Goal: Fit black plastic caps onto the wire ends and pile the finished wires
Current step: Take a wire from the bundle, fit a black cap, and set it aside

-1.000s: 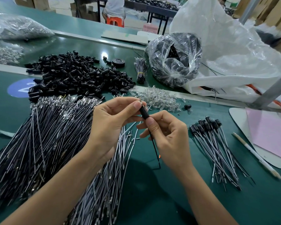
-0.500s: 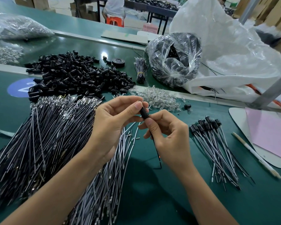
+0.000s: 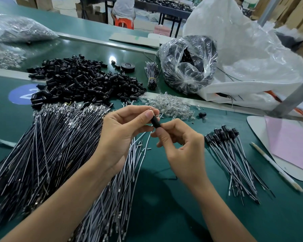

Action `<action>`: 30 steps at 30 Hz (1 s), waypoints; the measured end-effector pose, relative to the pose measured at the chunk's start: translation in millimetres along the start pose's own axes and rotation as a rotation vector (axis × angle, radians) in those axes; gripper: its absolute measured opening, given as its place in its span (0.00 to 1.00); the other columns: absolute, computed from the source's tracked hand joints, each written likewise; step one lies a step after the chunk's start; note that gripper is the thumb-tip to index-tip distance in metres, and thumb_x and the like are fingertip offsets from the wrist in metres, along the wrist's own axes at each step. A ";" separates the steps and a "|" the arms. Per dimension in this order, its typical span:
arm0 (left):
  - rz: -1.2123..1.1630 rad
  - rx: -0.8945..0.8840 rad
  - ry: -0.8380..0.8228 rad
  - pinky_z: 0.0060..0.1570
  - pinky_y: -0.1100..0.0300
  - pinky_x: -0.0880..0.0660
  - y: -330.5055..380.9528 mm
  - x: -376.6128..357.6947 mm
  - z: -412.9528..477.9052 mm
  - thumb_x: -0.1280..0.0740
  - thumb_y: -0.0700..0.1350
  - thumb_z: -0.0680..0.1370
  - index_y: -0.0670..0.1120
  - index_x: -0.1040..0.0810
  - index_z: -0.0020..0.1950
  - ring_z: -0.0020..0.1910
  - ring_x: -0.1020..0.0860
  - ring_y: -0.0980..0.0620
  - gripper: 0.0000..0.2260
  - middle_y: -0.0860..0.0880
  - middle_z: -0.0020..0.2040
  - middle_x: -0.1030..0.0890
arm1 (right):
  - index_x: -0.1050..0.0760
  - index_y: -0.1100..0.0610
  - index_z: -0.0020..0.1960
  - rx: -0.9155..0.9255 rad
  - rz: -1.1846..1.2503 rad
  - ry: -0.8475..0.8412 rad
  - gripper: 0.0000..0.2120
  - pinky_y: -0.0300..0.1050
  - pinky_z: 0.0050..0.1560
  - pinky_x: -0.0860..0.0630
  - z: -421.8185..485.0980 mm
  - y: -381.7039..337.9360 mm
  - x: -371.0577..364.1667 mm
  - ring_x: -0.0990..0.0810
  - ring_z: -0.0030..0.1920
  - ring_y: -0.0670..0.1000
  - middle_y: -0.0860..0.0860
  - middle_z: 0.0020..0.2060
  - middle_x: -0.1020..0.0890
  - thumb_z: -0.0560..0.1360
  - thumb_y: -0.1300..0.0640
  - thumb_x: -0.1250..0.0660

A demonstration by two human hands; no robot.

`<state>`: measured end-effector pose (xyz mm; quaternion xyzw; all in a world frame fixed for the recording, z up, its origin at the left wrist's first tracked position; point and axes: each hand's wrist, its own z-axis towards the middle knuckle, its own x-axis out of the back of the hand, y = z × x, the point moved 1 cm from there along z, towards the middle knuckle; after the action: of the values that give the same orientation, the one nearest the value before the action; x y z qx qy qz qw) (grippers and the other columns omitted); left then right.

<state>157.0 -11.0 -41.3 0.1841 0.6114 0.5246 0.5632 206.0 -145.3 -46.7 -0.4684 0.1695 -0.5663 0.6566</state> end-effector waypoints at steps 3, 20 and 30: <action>0.009 -0.001 -0.004 0.42 0.61 0.20 1.0 -0.8 -1.2 0.25 0.43 0.67 0.46 0.14 0.41 0.43 0.17 0.51 0.05 0.45 0.44 0.14 | 0.21 0.53 0.44 -0.010 0.031 -0.005 0.05 0.48 0.38 0.21 -0.2 -0.9 -1.3 0.18 0.33 0.48 0.47 0.36 0.15 0.76 0.62 0.30; 0.075 -0.050 -0.104 0.46 0.61 0.21 -1.9 -10.2 -6.8 0.26 0.34 0.67 0.43 0.19 0.46 0.45 0.15 0.48 0.10 0.42 0.46 0.14 | 0.27 0.57 0.41 -0.055 0.091 0.062 0.07 0.41 0.33 0.23 -3.0 2.2 -4.3 0.20 0.30 0.45 0.48 0.31 0.19 0.77 0.58 0.33; 0.048 -0.106 0.000 0.43 0.61 0.20 5.6 -10.9 -3.9 0.26 0.35 0.64 0.44 0.18 0.48 0.41 0.15 0.45 0.13 0.41 0.42 0.14 | 0.29 0.56 0.38 -0.091 0.146 0.015 0.09 0.41 0.33 0.24 -5.3 2.7 -10.4 0.22 0.29 0.45 0.50 0.29 0.20 0.76 0.59 0.34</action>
<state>154.8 -19.4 -31.9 0.1687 0.5782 0.5696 0.5593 200.5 -138.5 -54.7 -0.4799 0.2337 -0.5121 0.6729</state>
